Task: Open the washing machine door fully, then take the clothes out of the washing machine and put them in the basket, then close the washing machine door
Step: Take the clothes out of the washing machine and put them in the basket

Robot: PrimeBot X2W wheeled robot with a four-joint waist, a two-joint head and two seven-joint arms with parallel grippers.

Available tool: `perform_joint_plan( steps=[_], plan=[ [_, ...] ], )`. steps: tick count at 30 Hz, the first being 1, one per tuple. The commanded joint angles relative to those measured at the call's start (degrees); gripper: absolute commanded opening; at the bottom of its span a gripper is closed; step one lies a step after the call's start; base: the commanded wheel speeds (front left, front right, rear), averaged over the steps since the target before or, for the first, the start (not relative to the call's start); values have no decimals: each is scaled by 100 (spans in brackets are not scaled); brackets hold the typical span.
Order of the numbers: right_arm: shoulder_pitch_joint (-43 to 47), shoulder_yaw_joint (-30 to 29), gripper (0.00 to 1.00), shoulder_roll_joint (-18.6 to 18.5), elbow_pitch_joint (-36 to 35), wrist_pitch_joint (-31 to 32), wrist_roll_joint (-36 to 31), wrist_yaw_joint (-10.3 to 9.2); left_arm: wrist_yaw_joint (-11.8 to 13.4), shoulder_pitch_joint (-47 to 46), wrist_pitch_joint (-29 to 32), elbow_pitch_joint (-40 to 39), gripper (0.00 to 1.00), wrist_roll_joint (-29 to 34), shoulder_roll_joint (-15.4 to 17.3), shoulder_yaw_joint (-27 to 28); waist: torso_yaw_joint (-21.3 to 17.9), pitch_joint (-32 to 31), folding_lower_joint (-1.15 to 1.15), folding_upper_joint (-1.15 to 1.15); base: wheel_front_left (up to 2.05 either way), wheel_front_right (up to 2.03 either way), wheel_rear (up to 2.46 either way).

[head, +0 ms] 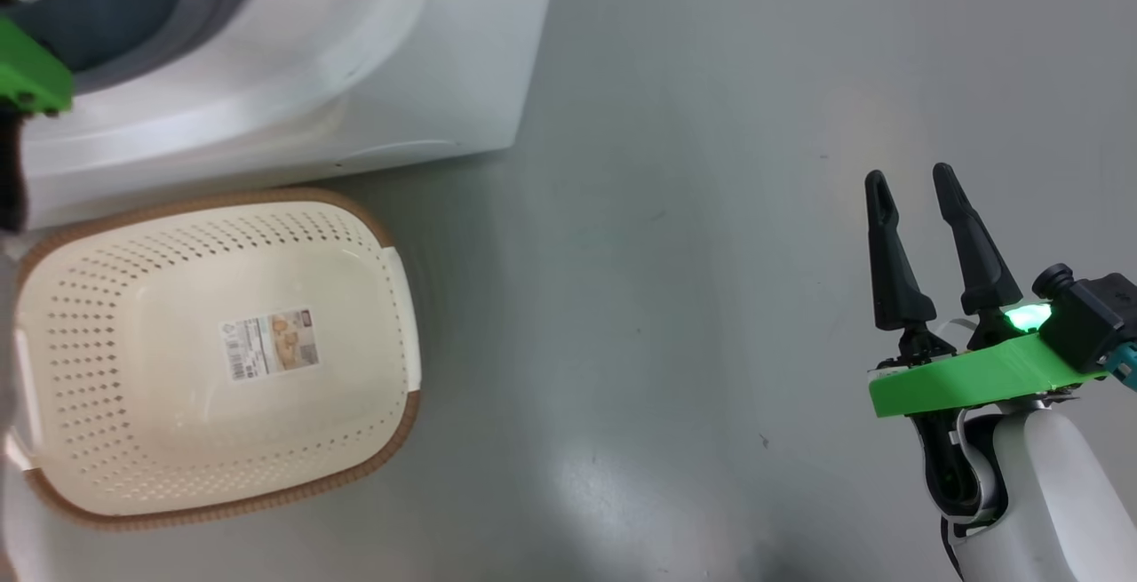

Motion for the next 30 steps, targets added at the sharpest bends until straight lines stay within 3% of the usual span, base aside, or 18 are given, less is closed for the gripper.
perform_joint_plan(
  steps=[1, 14, 30],
  plan=[
    [114, 94, 100, 4, -93, -36, -58, 37, 68, 327, -67, -477, 0, 96, 170, 403, 154, -202, 0, 0, 0, 0, 0],
    [342, -56, 100, 4, -60, -36, -166, 37, -216, 1817, -67, -2468, 0, 1076, -552, 1907, 492, -613, 0, 0, 0, 0, 0],
    [449, -145, 100, 4, -75, -36, -185, 37, -410, 2951, -67, -4647, 0, 1493, -1218, 2565, 643, -780, 0, 0, 0, 0, 0]
  ],
)
